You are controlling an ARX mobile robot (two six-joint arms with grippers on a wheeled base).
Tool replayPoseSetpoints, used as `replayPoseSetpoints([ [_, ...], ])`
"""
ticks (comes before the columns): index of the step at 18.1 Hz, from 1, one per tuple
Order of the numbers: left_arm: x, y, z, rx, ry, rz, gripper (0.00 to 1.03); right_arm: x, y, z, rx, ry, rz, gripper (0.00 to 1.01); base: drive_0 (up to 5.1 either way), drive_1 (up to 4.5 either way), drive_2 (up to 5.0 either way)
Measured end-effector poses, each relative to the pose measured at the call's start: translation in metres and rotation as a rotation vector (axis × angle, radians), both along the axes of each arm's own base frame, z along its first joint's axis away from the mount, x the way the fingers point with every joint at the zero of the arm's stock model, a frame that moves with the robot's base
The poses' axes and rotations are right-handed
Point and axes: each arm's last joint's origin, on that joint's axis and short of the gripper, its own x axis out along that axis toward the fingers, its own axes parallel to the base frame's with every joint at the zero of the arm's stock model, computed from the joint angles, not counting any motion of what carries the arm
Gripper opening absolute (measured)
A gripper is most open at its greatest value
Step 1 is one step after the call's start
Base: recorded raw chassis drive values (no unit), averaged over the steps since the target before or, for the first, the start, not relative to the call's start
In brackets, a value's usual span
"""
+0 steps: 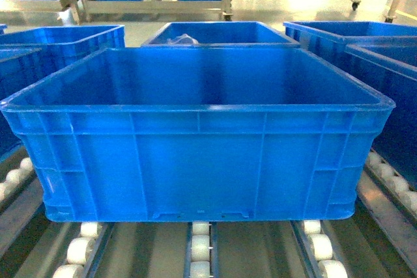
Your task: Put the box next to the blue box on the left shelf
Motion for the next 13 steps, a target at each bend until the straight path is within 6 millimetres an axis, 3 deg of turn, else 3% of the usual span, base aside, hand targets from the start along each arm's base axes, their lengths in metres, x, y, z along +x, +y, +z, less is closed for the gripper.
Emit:
replayPoseSetpoints([
  [13,0.0000,0.0000,0.0000,0.000,0.000,0.000,0.98,0.0000,0.0000,0.0000,0.000,0.000,0.000,0.98,0.0,0.00,0.0],
])
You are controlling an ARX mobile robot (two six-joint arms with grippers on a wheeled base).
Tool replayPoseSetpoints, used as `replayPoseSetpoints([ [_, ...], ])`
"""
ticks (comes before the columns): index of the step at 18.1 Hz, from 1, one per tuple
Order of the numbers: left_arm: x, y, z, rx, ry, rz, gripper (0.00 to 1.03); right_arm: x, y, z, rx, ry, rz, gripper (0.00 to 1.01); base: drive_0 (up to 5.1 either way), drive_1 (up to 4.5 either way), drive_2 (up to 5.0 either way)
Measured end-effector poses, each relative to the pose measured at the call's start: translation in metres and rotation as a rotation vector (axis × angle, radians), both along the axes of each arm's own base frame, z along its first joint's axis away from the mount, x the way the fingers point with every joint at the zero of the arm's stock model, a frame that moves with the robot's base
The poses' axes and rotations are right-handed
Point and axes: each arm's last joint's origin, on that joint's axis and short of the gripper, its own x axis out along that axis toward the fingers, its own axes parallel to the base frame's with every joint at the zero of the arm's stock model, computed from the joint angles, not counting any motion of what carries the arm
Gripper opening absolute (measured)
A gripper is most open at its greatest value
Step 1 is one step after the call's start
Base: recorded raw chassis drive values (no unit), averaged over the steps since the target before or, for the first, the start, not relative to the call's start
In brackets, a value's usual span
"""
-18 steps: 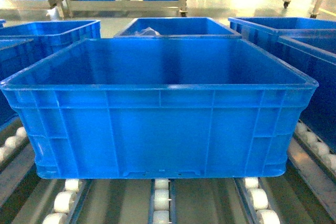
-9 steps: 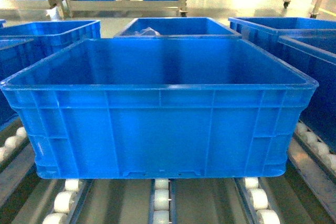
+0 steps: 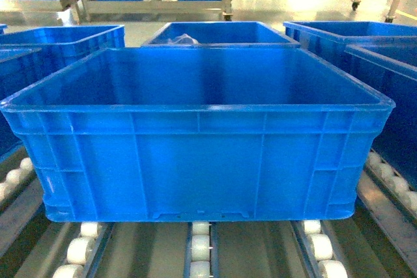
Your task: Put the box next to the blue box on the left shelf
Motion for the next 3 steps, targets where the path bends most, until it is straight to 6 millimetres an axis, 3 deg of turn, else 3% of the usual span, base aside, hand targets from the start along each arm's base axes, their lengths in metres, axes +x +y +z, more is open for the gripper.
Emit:
replayPoseSetpoints([
  [3,0.0000,0.0000,0.0000,0.000,0.000,0.000,0.98,0.0000,0.0000,0.0000,0.000,0.000,0.000,0.98,0.0,0.00,0.0],
])
